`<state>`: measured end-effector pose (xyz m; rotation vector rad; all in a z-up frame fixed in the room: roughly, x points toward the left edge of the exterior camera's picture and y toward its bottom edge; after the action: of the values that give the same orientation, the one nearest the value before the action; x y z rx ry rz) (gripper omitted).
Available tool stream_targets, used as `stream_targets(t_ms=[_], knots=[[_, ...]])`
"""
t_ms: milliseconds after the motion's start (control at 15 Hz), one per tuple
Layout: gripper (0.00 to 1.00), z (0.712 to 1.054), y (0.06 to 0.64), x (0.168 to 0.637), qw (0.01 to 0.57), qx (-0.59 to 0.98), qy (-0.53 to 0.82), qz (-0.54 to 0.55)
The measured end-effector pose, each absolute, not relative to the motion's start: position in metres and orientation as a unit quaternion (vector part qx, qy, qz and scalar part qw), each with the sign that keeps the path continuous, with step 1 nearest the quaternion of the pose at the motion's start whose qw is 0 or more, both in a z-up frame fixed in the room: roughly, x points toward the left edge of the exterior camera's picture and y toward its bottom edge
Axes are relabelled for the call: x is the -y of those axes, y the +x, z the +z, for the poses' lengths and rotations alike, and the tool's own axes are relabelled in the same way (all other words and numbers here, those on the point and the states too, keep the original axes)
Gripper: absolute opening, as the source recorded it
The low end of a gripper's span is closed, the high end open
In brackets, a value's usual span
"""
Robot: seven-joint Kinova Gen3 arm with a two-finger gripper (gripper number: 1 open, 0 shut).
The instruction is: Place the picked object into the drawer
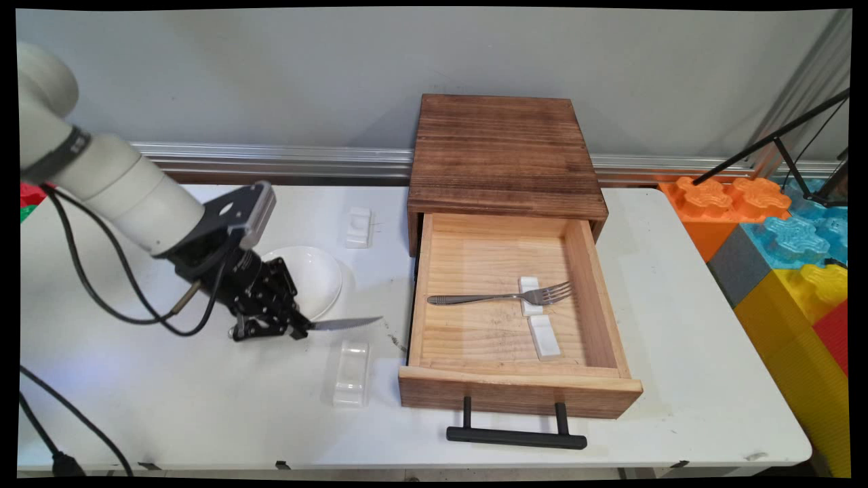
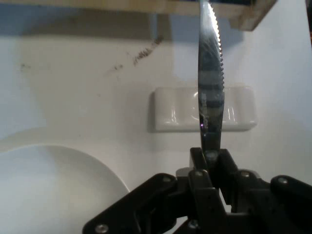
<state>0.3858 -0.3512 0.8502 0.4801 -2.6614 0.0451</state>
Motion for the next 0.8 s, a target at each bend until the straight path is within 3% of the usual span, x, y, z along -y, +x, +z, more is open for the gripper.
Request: stream_targets(t_ms=[800], knots=[[0.0,0.918,0.335,0.397,0.212,0.96,0.181,0.019]])
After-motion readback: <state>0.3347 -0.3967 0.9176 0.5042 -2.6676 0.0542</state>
